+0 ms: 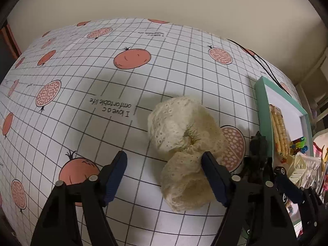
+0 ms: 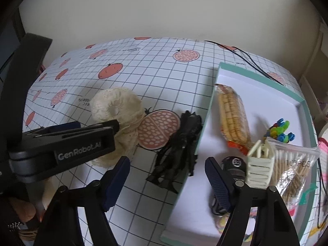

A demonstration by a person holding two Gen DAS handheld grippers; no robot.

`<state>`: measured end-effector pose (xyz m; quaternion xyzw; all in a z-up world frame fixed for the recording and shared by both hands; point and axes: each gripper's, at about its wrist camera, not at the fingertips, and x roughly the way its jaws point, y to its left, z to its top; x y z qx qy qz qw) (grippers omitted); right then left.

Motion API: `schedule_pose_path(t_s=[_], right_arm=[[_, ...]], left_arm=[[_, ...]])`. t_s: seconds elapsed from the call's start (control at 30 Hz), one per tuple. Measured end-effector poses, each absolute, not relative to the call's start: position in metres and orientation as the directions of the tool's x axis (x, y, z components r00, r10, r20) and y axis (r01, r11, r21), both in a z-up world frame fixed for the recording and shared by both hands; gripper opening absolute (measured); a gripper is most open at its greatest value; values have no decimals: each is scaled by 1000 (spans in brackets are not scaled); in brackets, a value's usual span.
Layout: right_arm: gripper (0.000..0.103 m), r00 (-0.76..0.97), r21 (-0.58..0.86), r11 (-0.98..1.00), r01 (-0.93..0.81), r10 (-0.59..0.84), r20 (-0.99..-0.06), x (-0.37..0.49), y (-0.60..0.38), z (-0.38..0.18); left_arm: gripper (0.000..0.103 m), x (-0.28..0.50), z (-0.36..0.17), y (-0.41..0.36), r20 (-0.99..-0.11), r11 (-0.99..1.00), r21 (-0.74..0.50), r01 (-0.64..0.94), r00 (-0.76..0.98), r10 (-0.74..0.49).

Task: Organize objects
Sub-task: 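Grasp the lace scrunchie with the left tool while the right tool grasps the black action figure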

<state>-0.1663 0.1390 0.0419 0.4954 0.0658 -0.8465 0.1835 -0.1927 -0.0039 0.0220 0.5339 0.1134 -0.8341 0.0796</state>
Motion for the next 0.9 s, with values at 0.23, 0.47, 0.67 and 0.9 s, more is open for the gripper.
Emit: schedule_pose_path(t_s=[0.23,0.47,0.67,0.9], right_arm=[[66,-419,65,-928,366,-227,-879,-167,136,36],[60,-430,86,-938,336,-234,-872,-169,142,39],[57,-453,111,-934,338,-265,-851,-166,145,48],[53,-443,134,-923,360,-296,-846,-163,139,52]], left_arm=[[75,-188,18,-19,-915,-946,-118,302,-403,-14],[70,-186,19,-17,-915,-951,-115,288,-404,-12],[70,-186,19,-20,-915,-950,-116,291,-403,-12],[65,-185,21,-21,-916,-949,-117,292,-402,-11]])
